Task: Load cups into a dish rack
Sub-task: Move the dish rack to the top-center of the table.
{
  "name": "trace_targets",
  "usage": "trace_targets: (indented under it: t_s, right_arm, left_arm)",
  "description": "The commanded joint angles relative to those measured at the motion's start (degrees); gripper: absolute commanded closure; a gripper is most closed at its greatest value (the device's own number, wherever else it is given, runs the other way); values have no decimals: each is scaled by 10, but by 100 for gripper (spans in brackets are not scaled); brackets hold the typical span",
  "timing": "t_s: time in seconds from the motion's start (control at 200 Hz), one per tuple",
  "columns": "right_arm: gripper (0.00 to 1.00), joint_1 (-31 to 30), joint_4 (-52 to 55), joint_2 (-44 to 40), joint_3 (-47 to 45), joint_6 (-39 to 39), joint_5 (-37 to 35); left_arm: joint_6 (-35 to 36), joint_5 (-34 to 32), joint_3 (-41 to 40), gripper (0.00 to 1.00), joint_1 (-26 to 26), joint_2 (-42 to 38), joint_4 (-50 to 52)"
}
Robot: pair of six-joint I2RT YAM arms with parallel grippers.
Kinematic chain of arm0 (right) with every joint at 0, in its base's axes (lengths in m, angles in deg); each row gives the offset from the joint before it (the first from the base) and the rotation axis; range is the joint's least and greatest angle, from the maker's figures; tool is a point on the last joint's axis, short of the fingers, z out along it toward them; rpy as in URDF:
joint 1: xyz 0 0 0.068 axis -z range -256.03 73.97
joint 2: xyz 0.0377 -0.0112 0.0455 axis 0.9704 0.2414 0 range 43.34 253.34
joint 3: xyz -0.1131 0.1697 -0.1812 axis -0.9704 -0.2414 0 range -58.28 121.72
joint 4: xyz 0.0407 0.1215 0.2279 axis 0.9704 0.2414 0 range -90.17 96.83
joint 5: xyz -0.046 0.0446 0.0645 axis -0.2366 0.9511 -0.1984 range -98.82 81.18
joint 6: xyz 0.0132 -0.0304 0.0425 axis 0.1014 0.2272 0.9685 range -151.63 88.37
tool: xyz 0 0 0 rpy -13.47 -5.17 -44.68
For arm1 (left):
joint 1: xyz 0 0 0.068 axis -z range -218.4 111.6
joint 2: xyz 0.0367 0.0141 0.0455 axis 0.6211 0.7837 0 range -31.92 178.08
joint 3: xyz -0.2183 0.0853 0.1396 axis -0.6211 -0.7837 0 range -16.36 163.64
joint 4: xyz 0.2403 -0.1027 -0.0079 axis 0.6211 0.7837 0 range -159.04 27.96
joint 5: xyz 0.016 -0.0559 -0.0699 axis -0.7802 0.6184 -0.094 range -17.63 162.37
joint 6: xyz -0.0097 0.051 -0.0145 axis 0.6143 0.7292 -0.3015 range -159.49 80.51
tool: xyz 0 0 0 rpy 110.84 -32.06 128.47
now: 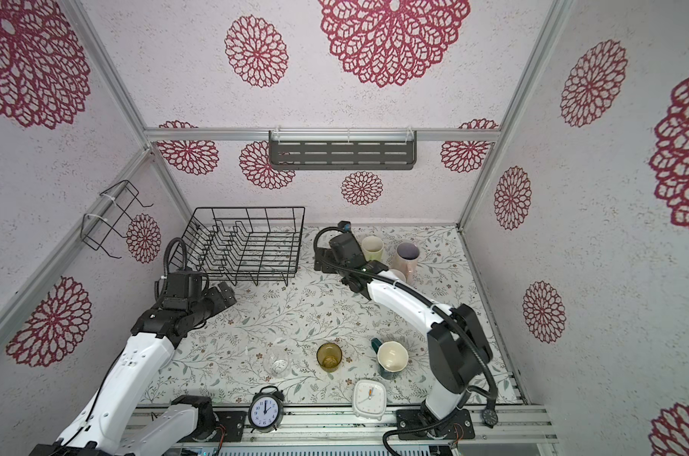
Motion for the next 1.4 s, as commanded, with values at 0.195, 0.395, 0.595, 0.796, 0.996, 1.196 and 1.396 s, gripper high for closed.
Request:
trace_targets:
  t_s: [0.195,0.395,0.595,0.796,0.996,1.196,1.396]
  right_arm:
    - [15,-51,173,187,244,-9,13]
    - [23,-49,276,316,428,-13,-59]
    - [41,-37,238,369,472,17,-50]
    - [80,-25,239,377,479,46,-56]
    - [96,-25,270,340,454,53,-81]
    - [100,-25,295,255,350,111,-126]
    - [100,-24,272,151,214,113,-140]
  left_arm:
    - [108,-55,85,3,-9,104,110]
    - [99,60,60,3,-15,101,74]
    - [95,52,33,3,-15,61,56]
    - [86,58,27,3,-15,63,50]
    - [80,55,34,3,-15,73,58]
    - [81,46,31,3,-15,63,52]
    - [78,23,26,3,-15,49,49]
